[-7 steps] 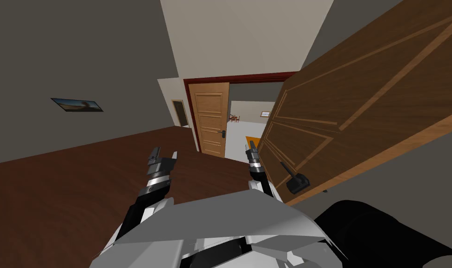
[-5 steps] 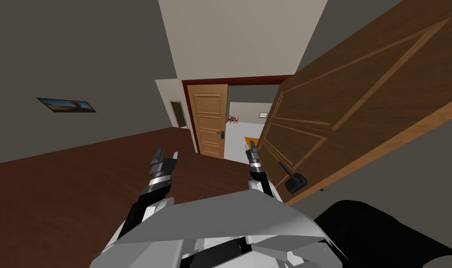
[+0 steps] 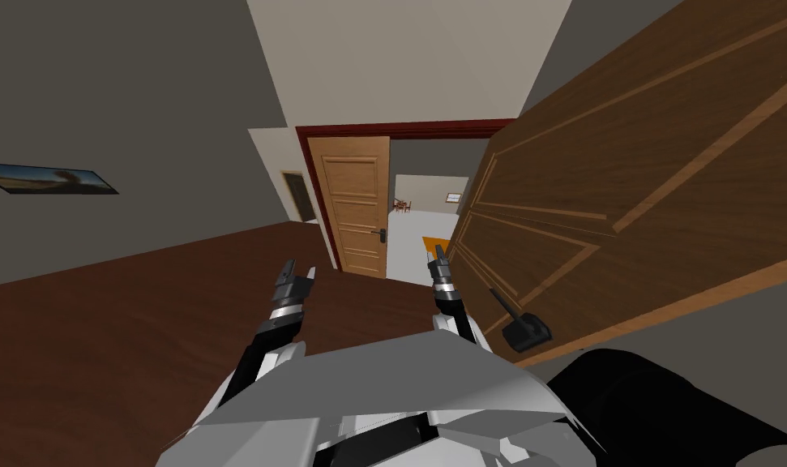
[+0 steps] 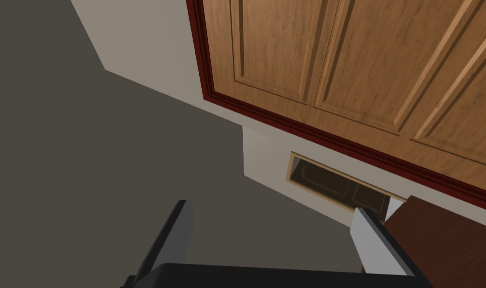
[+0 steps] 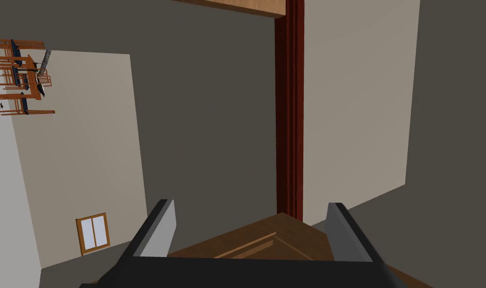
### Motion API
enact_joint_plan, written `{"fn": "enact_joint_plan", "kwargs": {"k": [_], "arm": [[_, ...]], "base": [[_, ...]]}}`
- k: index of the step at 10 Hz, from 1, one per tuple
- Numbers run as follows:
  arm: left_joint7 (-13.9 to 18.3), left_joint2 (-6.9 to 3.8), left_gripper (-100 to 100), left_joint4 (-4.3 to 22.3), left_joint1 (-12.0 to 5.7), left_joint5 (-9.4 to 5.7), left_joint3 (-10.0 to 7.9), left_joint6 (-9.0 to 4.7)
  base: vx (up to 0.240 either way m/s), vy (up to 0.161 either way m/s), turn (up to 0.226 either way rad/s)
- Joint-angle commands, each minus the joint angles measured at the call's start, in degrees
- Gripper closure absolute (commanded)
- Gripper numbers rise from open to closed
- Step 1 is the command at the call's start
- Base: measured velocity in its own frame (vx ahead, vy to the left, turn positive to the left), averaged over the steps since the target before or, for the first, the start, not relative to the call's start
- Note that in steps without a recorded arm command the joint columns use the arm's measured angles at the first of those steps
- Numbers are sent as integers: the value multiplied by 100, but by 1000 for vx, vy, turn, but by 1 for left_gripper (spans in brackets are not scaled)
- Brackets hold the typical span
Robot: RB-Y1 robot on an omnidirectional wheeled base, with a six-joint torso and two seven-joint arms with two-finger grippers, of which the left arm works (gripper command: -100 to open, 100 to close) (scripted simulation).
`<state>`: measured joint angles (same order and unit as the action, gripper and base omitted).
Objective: Pull the door open
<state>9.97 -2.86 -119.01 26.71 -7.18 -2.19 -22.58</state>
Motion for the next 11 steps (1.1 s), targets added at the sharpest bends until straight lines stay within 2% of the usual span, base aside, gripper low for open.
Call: {"fn": "enact_joint_plan", "kwargs": {"k": [1,2,11], "arm": [[16,-70,-100,161,-84,-1,7,9],[42,-169,-100,378,-186,-7,9,11],[173,-651,-100,1473,-698,-36,20,20]], "base": [[115,-19,-45],[134,-33,-160],[105,-27,-103]]}}
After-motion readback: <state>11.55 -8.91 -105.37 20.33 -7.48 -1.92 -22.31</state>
